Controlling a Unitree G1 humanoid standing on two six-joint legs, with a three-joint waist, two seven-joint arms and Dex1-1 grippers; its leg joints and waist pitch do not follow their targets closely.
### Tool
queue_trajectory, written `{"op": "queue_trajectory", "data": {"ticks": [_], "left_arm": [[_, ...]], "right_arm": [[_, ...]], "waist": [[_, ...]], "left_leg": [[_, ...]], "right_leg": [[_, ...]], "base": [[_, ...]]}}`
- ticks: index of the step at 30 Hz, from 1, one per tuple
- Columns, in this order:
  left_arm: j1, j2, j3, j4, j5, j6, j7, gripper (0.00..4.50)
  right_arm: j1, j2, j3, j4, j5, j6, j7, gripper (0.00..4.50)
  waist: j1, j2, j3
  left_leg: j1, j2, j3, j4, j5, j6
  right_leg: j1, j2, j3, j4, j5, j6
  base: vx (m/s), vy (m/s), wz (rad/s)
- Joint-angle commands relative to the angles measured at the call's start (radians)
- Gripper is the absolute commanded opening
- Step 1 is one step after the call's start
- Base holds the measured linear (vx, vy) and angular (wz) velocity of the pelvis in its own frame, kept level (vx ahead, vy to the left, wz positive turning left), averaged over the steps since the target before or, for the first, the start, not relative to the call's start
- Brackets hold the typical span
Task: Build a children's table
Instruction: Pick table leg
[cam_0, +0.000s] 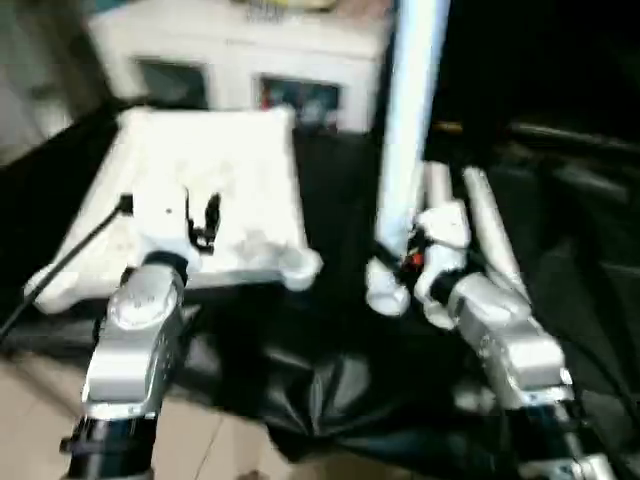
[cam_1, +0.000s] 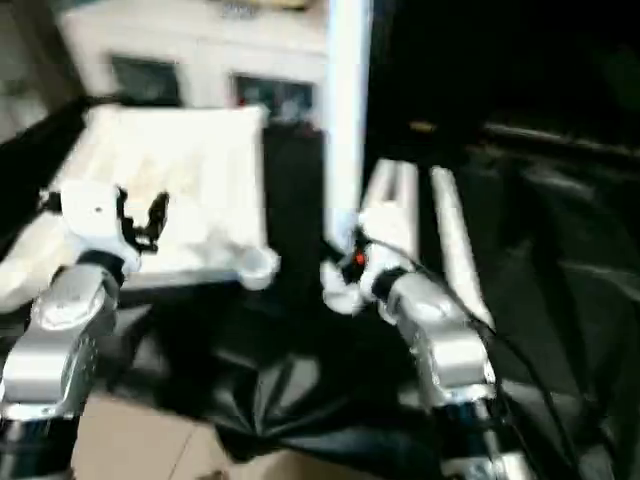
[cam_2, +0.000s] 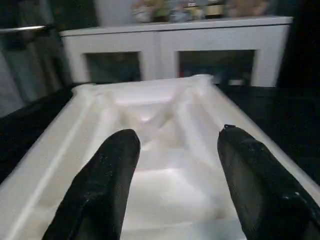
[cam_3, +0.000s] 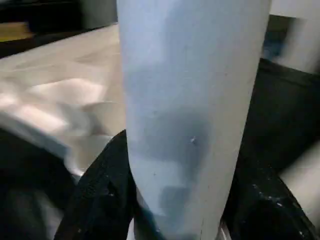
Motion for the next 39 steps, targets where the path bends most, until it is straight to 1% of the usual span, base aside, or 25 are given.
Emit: {"op": "queue_trajectory", "data": {"ticks": [1,2,3,4,5,7,9,10,11,12,13,14,15,16,18,19,21,22,23,24,25,27,29,35,39], "left_arm": [[0.005,-0.001,0.018,-0.020,-0.007,0.012,-0.008,2.95],[0.009,0.004,0.015,-0.025,-0.005,0.016,-0.010,2.95],[0.010,0.004,0.017,-0.026,-0.006,0.017,-0.010,2.95],[0.011,0.005,0.020,-0.027,-0.008,0.018,-0.010,2.95],[0.012,0.006,0.022,-0.027,-0.008,0.019,-0.009,2.95],[0.015,0.011,0.026,-0.029,-0.009,0.023,-0.009,2.95],[0.017,0.013,0.028,-0.029,-0.010,0.026,-0.009,2.95],[0.018,0.014,0.032,-0.026,-0.012,0.023,-0.009,2.95],[0.019,0.014,0.035,-0.025,-0.015,0.023,-0.009,2.95],[0.022,0.015,0.038,-0.024,-0.017,0.031,-0.009,2.95],[0.023,0.014,0.041,-0.024,-0.021,0.032,-0.011,2.95],[0.023,0.014,0.041,-0.024,-0.021,0.032,-0.011,2.95],[0.024,0.010,0.046,-0.023,-0.028,0.026,-0.013,2.95],[0.025,0.010,0.048,-0.025,-0.029,0.022,-0.017,2.95],[0.024,0.012,0.050,-0.024,-0.031,0.029,-0.021,2.95],[0.020,0.016,0.049,-0.016,-0.023,0.026,-0.023,2.95],[0.009,0.026,0.035,0.001,-0.020,0.026,-0.041,2.95],[0.008,0.027,0.033,0.002,-0.020,0.027,-0.043,2.95],[0.000,0.041,0.015,0.014,-0.020,0.034,-0.064,2.95],[-0.005,0.051,0.004,0.023,-0.023,0.036,-0.085,2.95],[-0.008,0.056,-0.003,0.028,-0.026,0.036,-0.099,2.95],[-0.036,0.094,-0.045,0.079,-0.029,-0.002,-0.198,2.95],[-0.052,0.114,-0.072,0.110,-0.033,-0.022,-0.263,2.95],[-0.155,0.190,-0.195,0.299,-0.037,-0.162,-0.589,3.28],[-0.213,0.216,-0.251,0.371,-0.049,-0.173,-0.764,3.67]], "right_arm": [[-0.025,0.002,0.014,-0.009,-0.005,-0.012,0.019,1.90],[-0.025,0.003,0.017,-0.008,-0.005,-0.017,0.018,1.90],[-0.025,0.008,0.011,-0.008,0.008,-0.011,0.021,1.90],[-0.025,0.010,0.009,-0.009,0.014,-0.011,0.026,1.90],[-0.025,0.010,0.009,-0.009,0.014,-0.012,0.028,1.90],[-0.022,0.008,0.010,-0.011,0.011,-0.013,0.027,1.90],[-0.020,0.008,0.008,-0.012,0.011,-0.013,0.024,1.90],[-0.017,0.010,0.006,-0.013,0.010,-0.012,0.017,1.90],[-0.015,0.010,0.005,-0.014,0.011,-0.011,0.014,1.90],[-0.009,0.014,-0.006,-0.019,0.011,-0.011,-0.006,1.90],[-0.007,0.017,-0.013,-0.020,0.013,-0.007,-0.014,1.90],[-0.007,0.017,-0.013,-0.020,0.013,-0.007,-0.014,1.90],[-0.006,0.019,-0.019,-0.021,0.013,-0.007,-0.023,1.90],[-0.004,0.019,-0.023,-0.021,0.008,-0.009,-0.031,1.90],[-0.004,0.021,-0.027,-0.020,0.008,-0.009,-0.037,1.90],[-0.002,0.021,-0.032,-0.022,0.008,-0.011,-0.044,1.90],[-0.001,0.021,-0.036,-0.028,0.011,-0.010,-0.053,1.90],[-0.001,0.021,-0.036,-0.028,0.011,-0.010,-0.053,1.90],[-0.001,0.022,-0.040,-0.033,0.012,-0.008,-0.059,1.90],[-0.002,0.023,-0.042,-0.033,0.013,-0.009,-0.063,1.90],[-0.003,0.025,-0.045,-0.033,0.012,-0.010,-0.065,1.90],[-0.014,0.030,-0.061,-0.023,0.013,-0.013,-0.080,1.90],[-0.020,0.030,-0.068,-0.016,0.014,-0.014,-0.084,1.90],[-0.040,-0.001,-0.086,-0.009,0.045,0.003,-0.043,1.90],[-0.038,-0.040,-0.090,-0.025,0.064,0.016,0.012,1.90]], "waist": [[0.015,0.005,-0.039],[0.016,0.018,-0.029],[-0.006,0.044,-0.043],[-0.019,0.044,-0.025],[-0.027,0.040,-0.048],[-0.025,0.030,-0.053],[-0.035,0.017,-0.049],[-0.027,-0.029,-0.056],[-0.006,-0.038,-0.053],[0.021,-0.058,-0.074],[0.037,-0.053,-0.090],[0.037,-0.053,-0.090],[0.011,-0.022,-0.099],[0.001,-0.008,-0.111],[0.007,-0.012,-0.127],[0.015,-0.021,-0.126],[0.030,-0.021,-0.105],[0.030,-0.021,-0.105],[0.034,-0.014,-0.094],[0.012,0.020,-0.089],[-0.005,0.023,-0.083],[-0.014,0.031,-0.061],[-0.018,0.014,-0.052],[-0.017,-0.002,-0.062],[-0.019,-0.011,-0.050]], "left_leg": [[0.008,0.038,0.015,-0.028,-0.281,0.101],[0.008,0.056,0.030,-0.050,-0.317,0.085],[0.114,0.120,0.013,-0.100,-0.457,0.035],[0.138,0.179,-0.034,-0.145,-0.614,0.016],[0.172,0.237,-0.075,-0.196,-0.714,-0.002],[0.190,0.184,-0.048,-0.163,-0.597,0.098],[0.147,0.103,0.017,-0.159,-0.524,0.162],[0.092,0.024,0.069,-0.115,-0.436,0.162],[0.051,-0.007,0.087,-0.074,-0.338,0.149],[-0.003,-0.013,0.063,-0.003,-0.136,0.137],[-0.045,-0.005,0.041,0.013,0.041,0.101],[-0.045,-0.005,0.041,0.013,0.041,0.101],[-0.028,0.015,0.036,-0.047,0.310,0.024],[-0.017,0.011,0.031,-0.022,0.457,0.035],[-0.001,0.003,0.038,0.003,0.540,0.052],[-0.035,-0.004,0.048,-0.003,0.385,0.109],[-0.051,0.039,0.025,0.006,-0.002,0.141],[-0.051,0.039,0.025,0.006,-0.002,0.141],[-0.035,0.058,0.017,-0.010,-0.067,0.127],[0.022,0.069,0.034,-0.071,-0.073,0.101],[0.033,0.067,0.031,-0.079,-0.082,0.101],[0.034,0.075,0.030,-0.121,-0.445,-0.102],[0.049,0.058,0.041,-0.126,-0.609,-0.191],[0.017,0.048,0.048,-0.141,-0.401,-0.130],[0.031,0.049,0.057,-0.135,-0.479,-0.121]], "right_leg": [[0.066,-0.199,0.077,-0.175,-0.694,-0.050],[0.095,-0.180,0.040,-0.177,-0.674,-0.037],[0.036,-0.110,0.055,-0.131,-0.544,-0.038],[0.010,-0.086,0.051,-0.063,-0.442,-0.032],[-0.034,-0.068,0.108,0.072,-0.181,-0.023],[-0.108,-0.066,0.147,0.105,-0.056,0.022],[-0.097,-0.067,0.151,0.051,0.042,0.021],[-0.039,-0.106,0.203,-0.038,0.060,0.008],[0.002,-0.142,0.241,-0.066,-0.021,-0.025],[0.069,-0.211,0.304,-0.080,-0.017,-0.076],[0.085,-0.206,0.305,-0.035,0.285,-0.117],[0.085,-0.206,0.305,-0.035,0.285,-0.117],[0.029,-0.107,0.214,0.050,0.795,-0.095],[0.007,-0.069,0.204,0.075,0.914,-0.058],[-0.005,-0.061,0.214,0.085,1.004,-0.034],[0.005,-0.093,0.231,0.079,1.079,-0.013],[0.003,-0.225,0.279,0.009,0.837,-0.052],[0.003,-0.225,0.279,0.009,0.837,-0.052],[-0.010,-0.221,0.268,-0.013,0.604,-0.094],[-0.055,-0.100,0.194,0.020,0.271,-0.150],[-0.074,-0.066,0.177,0.030,0.176,-0.146],[-0.080,-0.067,0.180,-0.003,-0.063,-0.078],[-0.094,-0.092,0.202,-0.037,-0.193,-0.022],[-0.057,-0.126,0.216,-0.064,-0.212,0.024],[-0.079,-0.140,0.215,-0.093,-0.456,0.029]], "base": [[0.068,-0.004,0.66],[0.085,0.026,0.62],[0.085,0.026,0.62],[0.071,0.035,0.36],[0.000,0.000,0.00],[0.113,0.019,0.11],[0.121,-0.011,0.10],[0.097,-0.096,0.06],[0.173,-0.133,0.06],[0.121,-0.103,0.04],[0.137,-0.060,0.01],[0.061,-0.023,0.01],[0.061,-0.027,-0.02],[0.000,0.000,0.00],[0.000,0.000,0.00],[0.000,0.000,0.00],[-0.073,0.038,0.10],[0.000,0.000,0.00],[-0.103,0.117,0.10],[-0.103,0.117,0.10],[-0.160,0.191,0.08],[-0.122,0.130,0.01],[-0.124,0.069,0.08],[-0.094,0.025,-0.08],[-0.064,-0.017,-0.11]]}}
